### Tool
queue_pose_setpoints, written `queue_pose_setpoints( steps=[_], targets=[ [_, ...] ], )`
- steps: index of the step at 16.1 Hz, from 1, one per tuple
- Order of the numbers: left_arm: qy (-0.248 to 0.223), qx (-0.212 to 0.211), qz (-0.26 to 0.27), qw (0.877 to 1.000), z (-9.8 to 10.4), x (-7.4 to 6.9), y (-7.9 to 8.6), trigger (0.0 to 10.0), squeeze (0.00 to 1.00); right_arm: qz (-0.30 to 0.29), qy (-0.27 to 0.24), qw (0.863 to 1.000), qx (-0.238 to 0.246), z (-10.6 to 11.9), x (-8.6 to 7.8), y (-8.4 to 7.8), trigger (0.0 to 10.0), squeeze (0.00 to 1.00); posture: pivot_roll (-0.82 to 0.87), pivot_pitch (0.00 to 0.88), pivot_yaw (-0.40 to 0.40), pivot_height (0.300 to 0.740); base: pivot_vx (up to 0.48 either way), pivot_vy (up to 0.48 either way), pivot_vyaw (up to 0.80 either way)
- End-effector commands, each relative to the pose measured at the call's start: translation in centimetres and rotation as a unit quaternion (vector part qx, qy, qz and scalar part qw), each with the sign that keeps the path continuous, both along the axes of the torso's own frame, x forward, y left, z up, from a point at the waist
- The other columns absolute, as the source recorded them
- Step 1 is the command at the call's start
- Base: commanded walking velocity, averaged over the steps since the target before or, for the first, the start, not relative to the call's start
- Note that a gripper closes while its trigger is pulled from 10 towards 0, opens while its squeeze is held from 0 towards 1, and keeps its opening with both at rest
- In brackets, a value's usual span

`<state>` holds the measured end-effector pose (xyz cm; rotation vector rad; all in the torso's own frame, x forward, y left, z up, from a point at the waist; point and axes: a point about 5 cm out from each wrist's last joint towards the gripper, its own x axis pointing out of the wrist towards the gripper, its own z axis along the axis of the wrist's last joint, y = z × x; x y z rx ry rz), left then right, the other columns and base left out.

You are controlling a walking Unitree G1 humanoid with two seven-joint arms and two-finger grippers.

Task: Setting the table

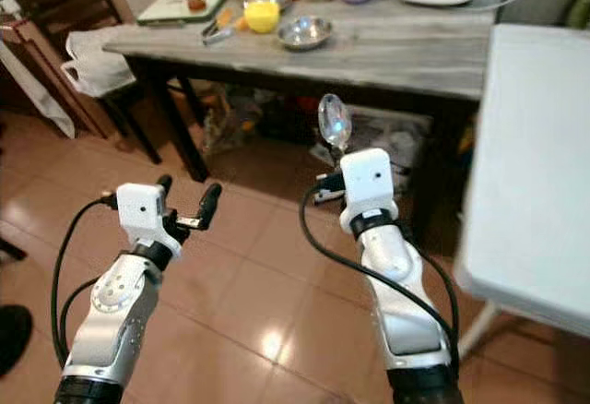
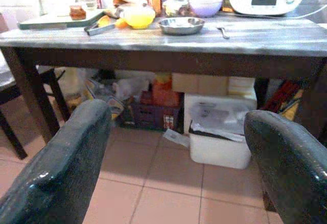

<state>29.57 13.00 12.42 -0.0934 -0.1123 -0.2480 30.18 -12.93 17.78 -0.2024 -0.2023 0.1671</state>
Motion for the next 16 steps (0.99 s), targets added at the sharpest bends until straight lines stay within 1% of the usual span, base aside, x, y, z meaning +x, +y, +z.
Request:
queue_pose_setpoints(
  steps=[1,8,12,14,15,16],
  targets=[
    [-0.002,0.002,0.000,1.000,0.07,-0.04,-0.09,10.0,0.00,0.005,-0.007,1.000,0.003,0.31,-0.06,0.07,10.0,0.00,-0.28,0.095,0.134,0.740,0.480,0.000,0.59],
    [-0.002,0.004,0.002,1.000,0.02,0.07,-0.06,10.0,0.00,0.011,-0.002,1.000,0.004,0.10,-0.04,0.30,10.0,0.00,-0.28,0.095,0.135,0.740,0.480,0.000,0.59],
    [-0.001,0.005,0.010,1.000,-0.06,0.01,0.17,10.0,0.00,0.021,0.000,1.000,-0.003,-0.01,0.08,0.45,10.0,0.00,-0.27,0.093,0.127,0.740,0.480,0.000,0.58],
    [0.001,0.006,0.017,1.000,-0.16,-0.03,0.32,10.0,0.00,0.026,0.002,1.000,-0.006,-0.07,0.18,0.56,10.0,0.00,-0.26,0.092,0.118,0.740,0.289,0.000,0.58],
    [0.014,0.004,0.041,0.999,-0.53,-0.10,0.68,10.0,0.00,0.034,0.004,0.999,-0.007,-0.14,0.33,0.77,10.0,0.00,-0.25,0.090,0.112,0.740,0.000,0.000,0.58],
    [0.017,0.001,0.049,0.999,-0.66,-0.14,0.83,10.0,0.00,0.038,0.005,0.999,-0.008,-0.15,0.42,0.90,10.0,0.00,-0.25,0.089,0.110,0.740,0.000,0.000,0.58]
  ],
)
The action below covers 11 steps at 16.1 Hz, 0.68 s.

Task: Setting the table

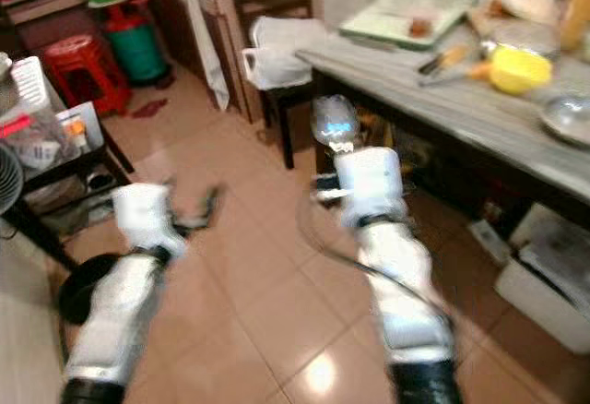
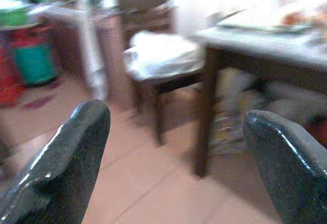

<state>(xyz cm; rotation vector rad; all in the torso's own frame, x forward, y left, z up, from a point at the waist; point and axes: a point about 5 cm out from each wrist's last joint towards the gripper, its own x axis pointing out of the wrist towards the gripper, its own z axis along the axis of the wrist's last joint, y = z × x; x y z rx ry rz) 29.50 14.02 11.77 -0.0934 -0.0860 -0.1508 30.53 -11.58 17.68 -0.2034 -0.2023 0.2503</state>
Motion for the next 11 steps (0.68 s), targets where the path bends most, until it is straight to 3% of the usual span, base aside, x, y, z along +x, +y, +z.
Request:
queue_pose_setpoints(
  steps=[1,3,8,11],
  targets=[
    [0.002,0.006,0.010,1.000,-0.1,-0.1,0.0,10.0,0.00,0.000,0.002,1.000,-0.003,-0.1,0.1,-0.3,10.0,0.00,-0.25,0.088,0.109,0.740,0.000,0.000,0.58],
    [0.000,0.013,0.020,1.000,-0.1,-0.2,0.2,10.0,0.00,0.009,0.005,1.000,-0.002,-0.1,0.2,-0.1,10.0,0.00,-0.24,0.087,0.107,0.740,0.000,0.000,0.58],
    [-0.006,0.024,0.074,0.997,0.1,-0.4,1.5,10.0,0.00,0.037,0.017,0.999,-0.008,-0.6,0.5,0.7,10.0,0.00,-0.21,0.079,0.074,0.740,0.000,0.000,0.00],
    [-0.010,0.020,0.115,0.993,-0.1,-1.3,2.2,10.0,0.00,0.072,0.014,0.997,-0.021,-0.2,1.3,1.7,10.0,0.00,-0.18,0.069,0.029,0.740,0.000,0.000,0.00]
  ],
)
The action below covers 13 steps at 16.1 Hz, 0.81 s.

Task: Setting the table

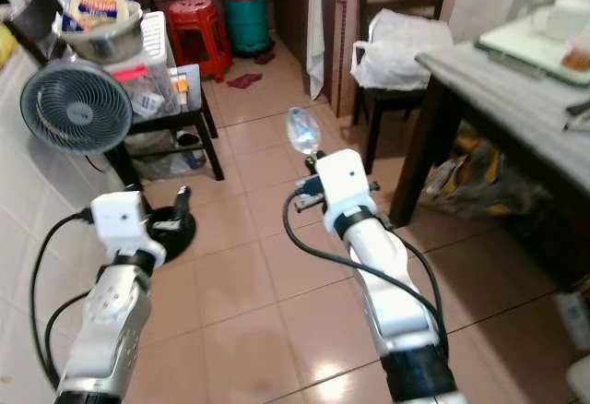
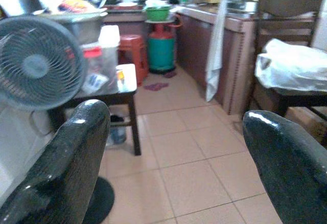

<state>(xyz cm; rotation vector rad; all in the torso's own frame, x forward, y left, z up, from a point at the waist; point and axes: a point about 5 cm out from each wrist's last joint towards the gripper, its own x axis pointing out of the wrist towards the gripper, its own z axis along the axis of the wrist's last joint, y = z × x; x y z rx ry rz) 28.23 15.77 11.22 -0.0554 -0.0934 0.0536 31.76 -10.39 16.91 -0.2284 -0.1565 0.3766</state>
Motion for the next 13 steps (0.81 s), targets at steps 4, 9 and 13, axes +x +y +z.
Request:
queue_pose_setpoints(
  steps=[4,9,13],
  targets=[
    [-0.013,0.007,0.046,0.999,0.4,-0.8,1.0,10.0,0.00,0.047,-0.008,0.999,-0.005,0.5,0.6,1.6,10.0,0.00,-0.11,0.065,-0.044,0.740,0.000,0.000,0.00],
    [-0.015,0.009,0.067,0.998,0.4,-1.6,1.5,10.0,0.00,0.070,-0.011,0.997,-0.007,0.5,0.9,2.7,10.0,0.00,-0.08,0.060,-0.063,0.740,0.000,0.000,0.00],
    [-0.014,0.013,0.068,0.997,0.5,-1.2,1.3,10.0,0.00,0.064,-0.014,0.998,-0.006,0.4,1.0,2.5,10.0,0.00,-0.08,0.059,-0.054,0.740,0.000,0.000,0.00]
  ],
)
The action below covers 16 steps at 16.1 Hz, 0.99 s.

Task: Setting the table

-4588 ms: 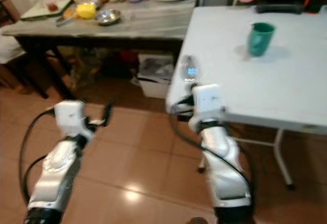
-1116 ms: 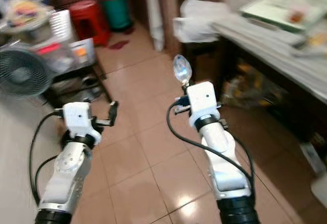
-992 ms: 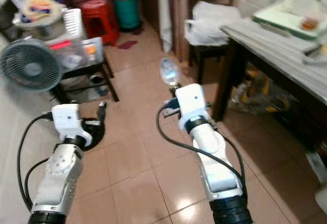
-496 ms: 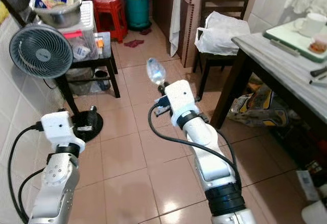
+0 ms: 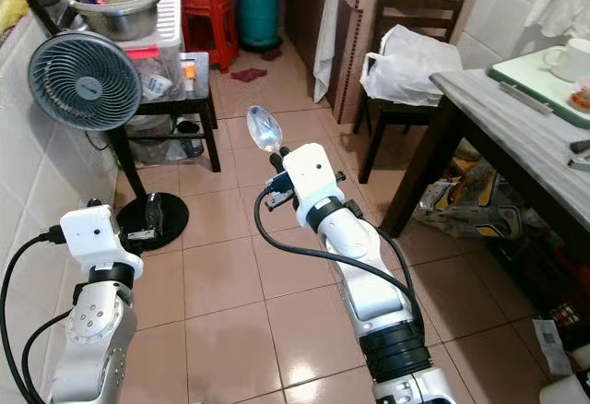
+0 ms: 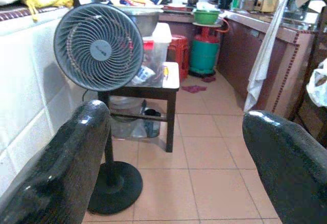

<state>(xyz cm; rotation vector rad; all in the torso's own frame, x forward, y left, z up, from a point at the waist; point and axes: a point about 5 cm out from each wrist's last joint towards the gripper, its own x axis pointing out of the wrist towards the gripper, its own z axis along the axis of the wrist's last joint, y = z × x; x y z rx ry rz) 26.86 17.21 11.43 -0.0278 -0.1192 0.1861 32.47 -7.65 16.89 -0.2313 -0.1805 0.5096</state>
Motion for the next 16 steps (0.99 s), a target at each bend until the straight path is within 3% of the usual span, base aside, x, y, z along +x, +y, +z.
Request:
queue_pose_setpoints(
  steps=[1,6,8,11,16],
  targets=[
    [0.000,0.005,-0.007,1.000,0.2,0.2,-0.4,10.0,0.00,-0.017,-0.010,1.000,0.003,0.3,0.3,-0.6,10.0,0.00,-0.09,0.059,-0.031,0.740,0.000,0.000,0.00],
    [0.010,0.015,-0.047,0.999,0.1,0.9,-1.3,10.0,0.00,-0.070,-0.008,0.998,-0.005,-1.0,-0.2,-2.7,10.0,0.00,-0.15,0.073,0.037,0.740,0.000,0.000,0.00],
    [0.012,0.018,-0.042,0.999,-0.1,1.3,-0.6,10.0,0.00,-0.086,-0.018,0.996,-0.018,-1.0,-0.1,-2.9,10.0,0.00,-0.16,0.076,0.018,0.740,0.000,0.000,0.00],
    [0.003,0.004,0.005,1.000,0.0,1.0,0.3,10.0,0.00,-0.046,-0.017,0.998,-0.025,-1.0,0.1,-1.6,10.0,0.00,-0.11,0.071,-0.028,0.740,0.000,0.000,0.00],
    [0.006,0.003,0.020,1.000,-0.8,0.2,-0.3,10.0,0.00,-0.022,-0.012,0.998,-0.050,-0.9,0.5,-1.3,10.0,0.00,-0.10,0.067,-0.158,0.740,0.000,0.000,0.00]
  ],
)
